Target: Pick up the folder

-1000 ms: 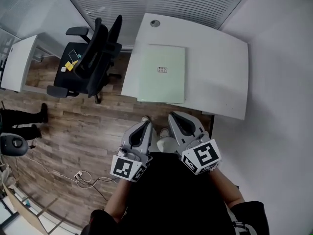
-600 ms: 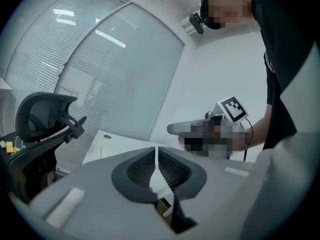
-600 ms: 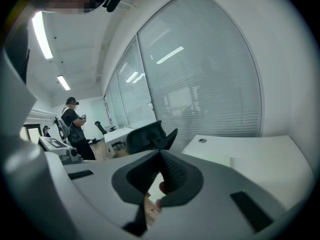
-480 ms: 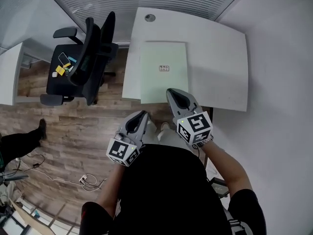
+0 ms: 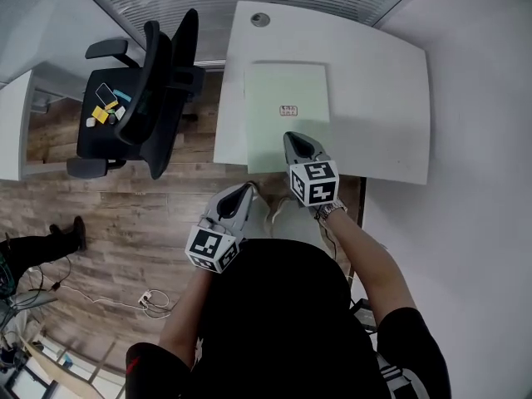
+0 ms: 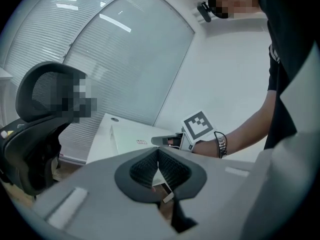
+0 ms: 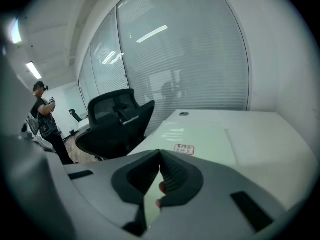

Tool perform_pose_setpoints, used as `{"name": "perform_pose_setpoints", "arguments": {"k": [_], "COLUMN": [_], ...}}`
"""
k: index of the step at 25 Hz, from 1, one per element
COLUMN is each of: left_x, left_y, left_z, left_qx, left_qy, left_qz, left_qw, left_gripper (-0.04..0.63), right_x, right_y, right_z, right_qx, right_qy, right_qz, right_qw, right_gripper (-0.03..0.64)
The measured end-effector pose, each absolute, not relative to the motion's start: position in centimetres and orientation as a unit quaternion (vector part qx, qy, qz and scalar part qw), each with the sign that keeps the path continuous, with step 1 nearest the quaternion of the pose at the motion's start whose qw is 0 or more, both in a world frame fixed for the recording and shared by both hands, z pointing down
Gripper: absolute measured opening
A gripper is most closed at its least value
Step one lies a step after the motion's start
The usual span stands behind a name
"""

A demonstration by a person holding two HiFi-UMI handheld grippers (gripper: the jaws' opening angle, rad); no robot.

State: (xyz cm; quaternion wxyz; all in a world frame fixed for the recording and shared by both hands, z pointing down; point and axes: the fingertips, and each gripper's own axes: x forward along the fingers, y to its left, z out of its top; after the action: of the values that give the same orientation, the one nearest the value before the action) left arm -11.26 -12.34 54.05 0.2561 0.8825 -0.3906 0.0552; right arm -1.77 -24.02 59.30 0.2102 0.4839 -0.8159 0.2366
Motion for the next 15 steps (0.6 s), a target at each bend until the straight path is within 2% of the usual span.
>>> {"name": "perform_pose_setpoints", "arguments": {"k": [10,15], "left_x": [-11.8,-12.4], "left_y": [-12.7,-12.7], "left_z": [56.5,57.7], "left_qx": [0.876,0.869], "left_qy": [-0.379,-0.384], "left_qz": [0.063,0.067], "left_qw": [0.291,0.306], "left_gripper": [0.006,0.006], "right_x": [-1.5,-3.1], "right_y": [-24.8,-23.5], "right_z": [64.2,65.2], "right_qx": [0.489,0.453], "right_qy": [-0.789,-0.8], "right_qz": [0.259,0.202], "right_qw": [0.267,0.337], "right_gripper": [0.002,0.002]}}
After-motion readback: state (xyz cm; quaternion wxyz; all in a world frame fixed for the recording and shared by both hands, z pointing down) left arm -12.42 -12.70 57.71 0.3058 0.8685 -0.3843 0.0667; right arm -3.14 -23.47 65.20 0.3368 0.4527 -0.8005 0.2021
